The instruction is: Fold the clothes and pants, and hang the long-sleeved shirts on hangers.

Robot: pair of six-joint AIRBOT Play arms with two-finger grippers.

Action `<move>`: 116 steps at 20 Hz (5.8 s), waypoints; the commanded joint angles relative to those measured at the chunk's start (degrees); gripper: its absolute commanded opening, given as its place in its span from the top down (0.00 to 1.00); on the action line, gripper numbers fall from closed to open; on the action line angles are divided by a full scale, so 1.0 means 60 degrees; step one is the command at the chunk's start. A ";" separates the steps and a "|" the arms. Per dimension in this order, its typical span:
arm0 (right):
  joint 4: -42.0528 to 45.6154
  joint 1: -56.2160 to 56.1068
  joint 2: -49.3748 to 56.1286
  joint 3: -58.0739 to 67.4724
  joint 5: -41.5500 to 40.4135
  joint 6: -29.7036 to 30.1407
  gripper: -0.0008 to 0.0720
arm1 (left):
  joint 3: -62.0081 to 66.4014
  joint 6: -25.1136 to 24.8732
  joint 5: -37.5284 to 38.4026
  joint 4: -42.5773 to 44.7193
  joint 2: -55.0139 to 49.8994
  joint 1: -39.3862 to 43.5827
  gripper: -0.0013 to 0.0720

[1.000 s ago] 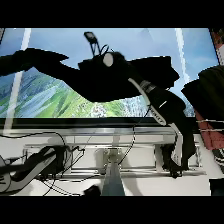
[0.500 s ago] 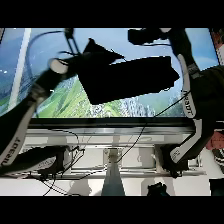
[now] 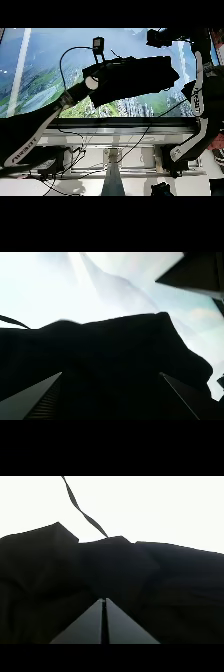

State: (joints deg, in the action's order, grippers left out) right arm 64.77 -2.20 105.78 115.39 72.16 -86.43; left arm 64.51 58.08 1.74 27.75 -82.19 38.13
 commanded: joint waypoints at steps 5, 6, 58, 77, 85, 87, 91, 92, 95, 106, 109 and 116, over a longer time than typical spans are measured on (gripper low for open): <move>0.0000 0.0047 0.0000 0.0000 0.0029 0.0007 0.96 | -0.0011 0.1304 0.6903 0.2488 0.0554 -0.4929 0.16; 0.0004 0.0047 0.0000 0.0000 -0.0022 0.0007 0.96 | -0.0069 0.1902 0.7628 0.3235 0.0506 -0.5574 0.16; 0.0860 -0.5963 0.0951 -0.0375 -0.3544 -0.1479 0.96 | 0.4575 0.1942 1.2189 0.4728 0.1144 -0.5836 0.97; -0.2484 0.0914 0.0521 -0.0415 0.2393 0.4648 0.97 | 0.4590 0.1421 1.0451 0.1086 -0.2320 -0.3774 0.10; -0.1337 -0.0102 0.0586 -0.3759 0.1541 0.4095 0.16 | 0.4590 0.1173 1.0786 0.1111 -0.0481 -0.4663 0.10; -0.1271 -0.0747 0.0586 -0.4153 0.1177 0.4295 0.13 | 0.4590 0.1173 1.0885 0.1107 -0.0331 -0.4637 0.10; -0.0907 -0.1891 0.0586 -0.4182 -0.0798 0.4167 0.13 | 0.4590 0.1177 1.1009 0.1107 -0.0299 -0.4637 0.10; -0.0525 -0.2116 0.0586 -0.4182 -0.1362 0.3599 0.13 | 0.4590 0.1177 1.1122 0.1107 -0.0299 -0.4641 0.10; -0.0004 -0.2390 0.0586 -0.4164 -0.2652 0.1282 0.13 | 0.4590 0.1177 1.1260 0.1111 -0.0299 -0.4641 0.10; -0.4863 -0.2200 0.1253 -0.4000 -0.0401 0.2029 0.47 | 0.4590 0.1180 1.1602 0.0750 -0.0299 -0.4637 0.10; -0.6182 -0.2328 0.1603 -0.3963 0.0528 0.3639 0.47 | 0.4590 0.1180 1.1632 0.0750 -0.0299 -0.4641 0.10; -0.3144 -0.1049 0.1596 -0.2448 0.0834 0.3078 0.26 | 0.4590 0.1177 1.1690 0.0758 -0.0299 -0.4656 0.10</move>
State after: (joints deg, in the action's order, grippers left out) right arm 38.79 -11.40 115.18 97.97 75.79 -65.17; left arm 92.03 65.17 71.72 32.25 -84.03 10.26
